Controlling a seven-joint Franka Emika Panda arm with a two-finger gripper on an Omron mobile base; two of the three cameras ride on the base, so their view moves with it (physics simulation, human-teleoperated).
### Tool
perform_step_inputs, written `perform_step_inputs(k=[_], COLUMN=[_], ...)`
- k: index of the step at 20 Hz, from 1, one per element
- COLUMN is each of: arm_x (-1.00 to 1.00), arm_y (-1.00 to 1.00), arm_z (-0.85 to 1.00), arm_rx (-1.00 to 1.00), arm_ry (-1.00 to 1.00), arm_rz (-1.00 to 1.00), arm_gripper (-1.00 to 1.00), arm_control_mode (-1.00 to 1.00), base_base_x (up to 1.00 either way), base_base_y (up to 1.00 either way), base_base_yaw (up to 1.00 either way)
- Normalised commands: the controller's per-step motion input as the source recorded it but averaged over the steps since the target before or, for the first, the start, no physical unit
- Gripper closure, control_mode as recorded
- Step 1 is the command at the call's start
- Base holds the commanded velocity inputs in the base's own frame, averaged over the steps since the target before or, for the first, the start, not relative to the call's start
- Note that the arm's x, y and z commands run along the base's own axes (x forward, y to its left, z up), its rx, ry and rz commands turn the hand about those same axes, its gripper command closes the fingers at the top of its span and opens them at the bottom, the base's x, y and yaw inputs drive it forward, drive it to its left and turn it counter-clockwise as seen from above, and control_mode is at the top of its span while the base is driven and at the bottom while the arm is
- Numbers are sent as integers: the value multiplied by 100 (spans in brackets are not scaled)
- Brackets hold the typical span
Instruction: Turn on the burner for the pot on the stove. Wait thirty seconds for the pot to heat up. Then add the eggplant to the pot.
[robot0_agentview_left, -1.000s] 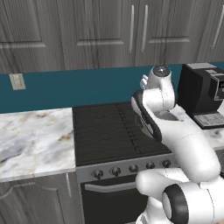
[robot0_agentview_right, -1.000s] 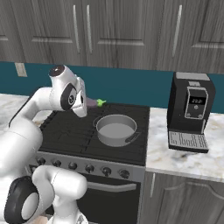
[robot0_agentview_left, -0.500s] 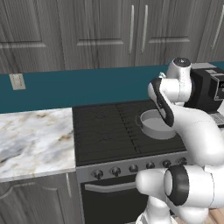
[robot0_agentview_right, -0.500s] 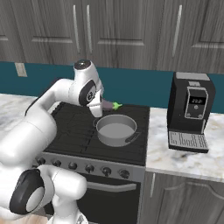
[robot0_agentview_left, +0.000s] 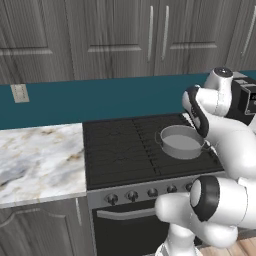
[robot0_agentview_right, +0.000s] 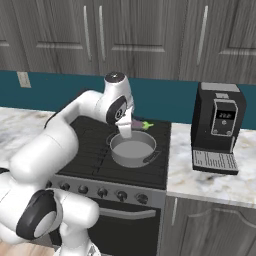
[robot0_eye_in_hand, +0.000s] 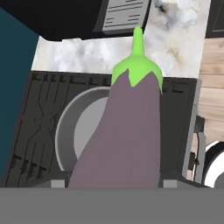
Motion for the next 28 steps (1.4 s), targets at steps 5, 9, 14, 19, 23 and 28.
perform_step_inputs(k=[5, 9, 14, 19, 23, 28], arm_x=[0, 3, 20, 34, 36, 49], arm_y=[-21, -2, 0, 1, 2, 13], arm_z=[-33, -41, -29, -20, -2, 0], arm_rx=[1, 0, 2, 2, 1, 0], arm_ry=[0, 0, 0, 3, 4, 9], arm_rz=[0, 0, 0, 0, 0, 0], arm_gripper=[100, 100, 100, 100, 100, 100], arm_control_mode=[-100, -100, -100, -100, -100, -100], base_base_x=[0, 0, 0, 0, 0, 0], base_base_y=[0, 0, 0, 0, 0, 0], base_base_yaw=[0, 0, 0, 0, 0, 0])
